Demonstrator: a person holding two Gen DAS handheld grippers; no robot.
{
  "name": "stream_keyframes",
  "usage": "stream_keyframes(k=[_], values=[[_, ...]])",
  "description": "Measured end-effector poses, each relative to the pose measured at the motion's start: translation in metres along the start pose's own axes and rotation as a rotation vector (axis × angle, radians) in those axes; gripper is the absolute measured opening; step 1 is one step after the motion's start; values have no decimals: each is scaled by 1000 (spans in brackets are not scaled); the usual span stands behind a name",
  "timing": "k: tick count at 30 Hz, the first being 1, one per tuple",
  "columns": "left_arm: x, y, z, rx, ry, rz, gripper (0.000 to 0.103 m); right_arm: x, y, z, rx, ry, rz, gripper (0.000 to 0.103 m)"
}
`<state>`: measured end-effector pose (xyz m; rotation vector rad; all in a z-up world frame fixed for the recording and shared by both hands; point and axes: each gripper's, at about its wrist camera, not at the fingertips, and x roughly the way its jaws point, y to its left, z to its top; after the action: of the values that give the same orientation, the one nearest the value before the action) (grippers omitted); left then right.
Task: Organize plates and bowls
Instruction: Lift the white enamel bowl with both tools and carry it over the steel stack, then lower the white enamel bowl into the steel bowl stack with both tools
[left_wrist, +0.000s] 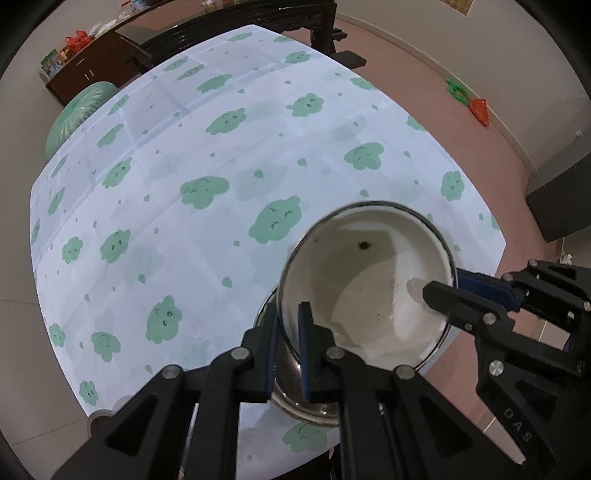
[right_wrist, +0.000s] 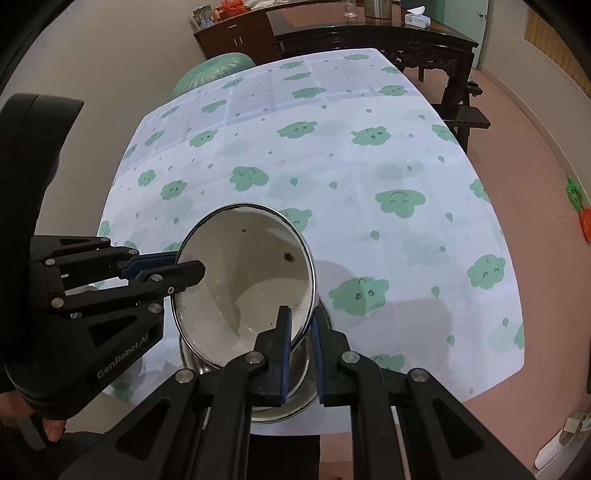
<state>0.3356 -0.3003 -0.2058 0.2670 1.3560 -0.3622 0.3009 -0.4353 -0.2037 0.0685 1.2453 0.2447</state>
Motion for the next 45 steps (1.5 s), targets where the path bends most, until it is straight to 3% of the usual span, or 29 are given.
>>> stream_keyframes(k=[24,45], values=[[8,-1,-45,22,41,-6,7,9,21,-38,7,61,-4,13],[25,-4,-61,19,81,6,7,25,22,-53,10,105,18,13]])
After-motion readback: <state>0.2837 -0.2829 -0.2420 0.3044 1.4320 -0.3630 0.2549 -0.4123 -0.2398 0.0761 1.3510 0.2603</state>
